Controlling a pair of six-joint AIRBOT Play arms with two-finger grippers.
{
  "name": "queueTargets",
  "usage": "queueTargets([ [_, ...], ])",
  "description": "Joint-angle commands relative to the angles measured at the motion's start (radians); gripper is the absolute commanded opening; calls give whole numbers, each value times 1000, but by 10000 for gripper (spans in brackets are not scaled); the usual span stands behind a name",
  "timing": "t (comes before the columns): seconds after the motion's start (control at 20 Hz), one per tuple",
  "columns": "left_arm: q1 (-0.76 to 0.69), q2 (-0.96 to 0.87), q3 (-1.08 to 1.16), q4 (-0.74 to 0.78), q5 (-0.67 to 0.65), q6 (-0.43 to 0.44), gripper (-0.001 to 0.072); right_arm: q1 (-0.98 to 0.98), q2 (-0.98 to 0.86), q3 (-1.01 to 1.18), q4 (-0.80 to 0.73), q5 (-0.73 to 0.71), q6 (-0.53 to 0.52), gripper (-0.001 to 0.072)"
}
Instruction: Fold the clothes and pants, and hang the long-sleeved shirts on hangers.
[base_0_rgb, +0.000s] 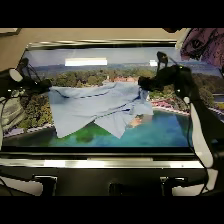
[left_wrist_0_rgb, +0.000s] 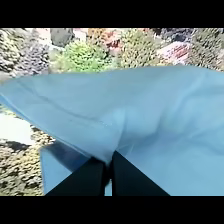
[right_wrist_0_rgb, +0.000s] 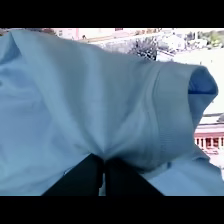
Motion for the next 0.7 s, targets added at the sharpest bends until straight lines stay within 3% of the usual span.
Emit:
queueTargets([
  [0.0, -11, -95, -3, -60, 46, -4, 29, 0, -126, -10, 77, 94, 53, 89],
  [0.05, -5, -81, -2, -60, 40, -4, 104, -5, -121, -3, 76, 79, 51, 110],
  [0.15, 31, -33, 12, -59, -20, -3, 472, -45, -95, 34, 81, -8, 10, 272],
  [0.2, 58, 2, 14, -59, -62, -2, 541, -86, -68, 46, 82, -60, -37, 284],
  [0.25, 93, 41, 10, -59, -110, 16, 541, -135, -39, 46, 82, -105, -80, 290],
  [0.35, 170, 117, -29, -57, -179, 26, 542, -252, 3, 46, 98, -211, -164, 437],
  [0.5, 274, 238, -173, -139, -201, 43, 541, -392, 7, 8, 217, -341, -319, 450],
  [0.65, 324, 326, -324, -231, -204, 76, 539, -426, -13, -93, 308, -332, -406, 450],
])
